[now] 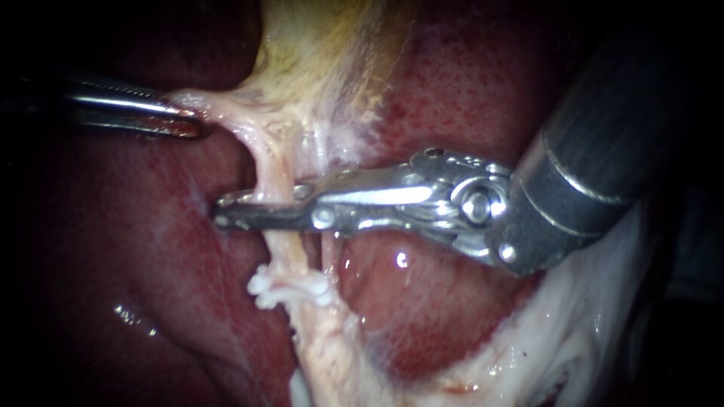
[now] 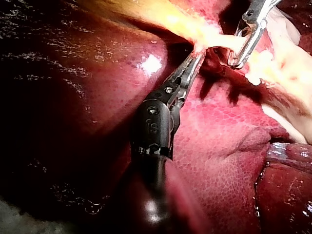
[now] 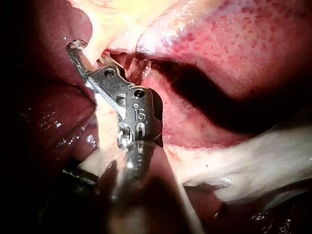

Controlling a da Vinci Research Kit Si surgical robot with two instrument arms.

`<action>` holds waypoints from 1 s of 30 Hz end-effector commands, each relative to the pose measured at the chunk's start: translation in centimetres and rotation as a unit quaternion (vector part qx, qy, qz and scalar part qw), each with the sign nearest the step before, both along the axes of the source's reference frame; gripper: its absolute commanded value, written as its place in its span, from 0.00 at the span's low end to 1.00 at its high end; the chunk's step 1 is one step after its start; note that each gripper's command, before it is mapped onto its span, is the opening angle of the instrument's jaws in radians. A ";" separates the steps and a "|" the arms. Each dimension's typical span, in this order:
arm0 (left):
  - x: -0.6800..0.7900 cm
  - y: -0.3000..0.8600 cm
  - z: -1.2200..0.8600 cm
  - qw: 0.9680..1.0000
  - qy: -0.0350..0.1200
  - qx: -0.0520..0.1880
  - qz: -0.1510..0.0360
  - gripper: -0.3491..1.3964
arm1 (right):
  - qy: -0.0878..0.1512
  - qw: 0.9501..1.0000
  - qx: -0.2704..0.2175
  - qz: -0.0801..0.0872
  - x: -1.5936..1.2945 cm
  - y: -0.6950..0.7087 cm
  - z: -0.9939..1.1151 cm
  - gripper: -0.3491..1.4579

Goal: Going back third clip left tube

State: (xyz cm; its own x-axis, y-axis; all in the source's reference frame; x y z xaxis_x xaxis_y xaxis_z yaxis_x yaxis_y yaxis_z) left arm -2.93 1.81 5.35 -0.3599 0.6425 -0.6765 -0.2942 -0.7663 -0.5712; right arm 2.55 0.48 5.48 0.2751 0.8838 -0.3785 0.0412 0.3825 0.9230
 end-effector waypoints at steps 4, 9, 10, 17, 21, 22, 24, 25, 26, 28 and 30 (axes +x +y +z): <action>0.00 0.00 0.00 1.000 0.000 0.000 0.000 0.00 | -0.006 1.000 -0.006 0.005 0.04 -0.03 0.21 0.37; 0.00 0.00 0.01 1.000 0.000 0.000 0.000 0.00 | -0.017 0.999 -0.035 0.024 0.03 -0.03 0.56 0.45; 0.00 0.00 0.02 1.000 0.000 0.000 0.000 0.00 | -0.021 0.998 -0.043 0.031 0.01 -0.02 0.62 0.45; 0.01 0.00 0.02 1.000 0.000 0.000 0.000 0.00 | -0.025 0.996 -0.080 0.039 -0.26 0.02 0.74 0.47; 0.02 0.00 0.03 1.000 0.000 0.000 0.001 0.00 | -0.010 0.990 -0.139 0.029 -0.61 -0.03 0.57 0.47; 0.02 0.00 0.02 1.000 0.000 0.000 0.001 0.00 | -0.006 0.988 -0.153 0.026 -0.71 -0.05 0.53 0.47; 0.02 0.00 0.02 1.000 0.000 0.000 0.001 0.00 | -0.005 0.979 -0.203 0.028 -0.94 -0.10 0.42 0.47; 0.02 0.00 0.02 1.000 0.000 0.000 0.001 0.00 | -0.005 0.974 -0.223 0.029 -1.04 -0.12 0.37 0.47; 0.02 0.00 0.02 1.000 0.000 0.000 0.001 0.00 | -0.007 0.971 -0.237 0.030 -1.13 -0.13 0.33 0.47; 0.02 0.00 0.03 1.000 0.000 0.000 0.001 0.00 | -0.011 0.962 -0.270 0.020 -1.34 -0.13 0.23 0.47; 0.02 0.00 0.03 1.000 0.000 -0.001 0.001 0.00 | -0.023 0.954 -0.297 -0.001 -1.53 -0.14 0.16 0.47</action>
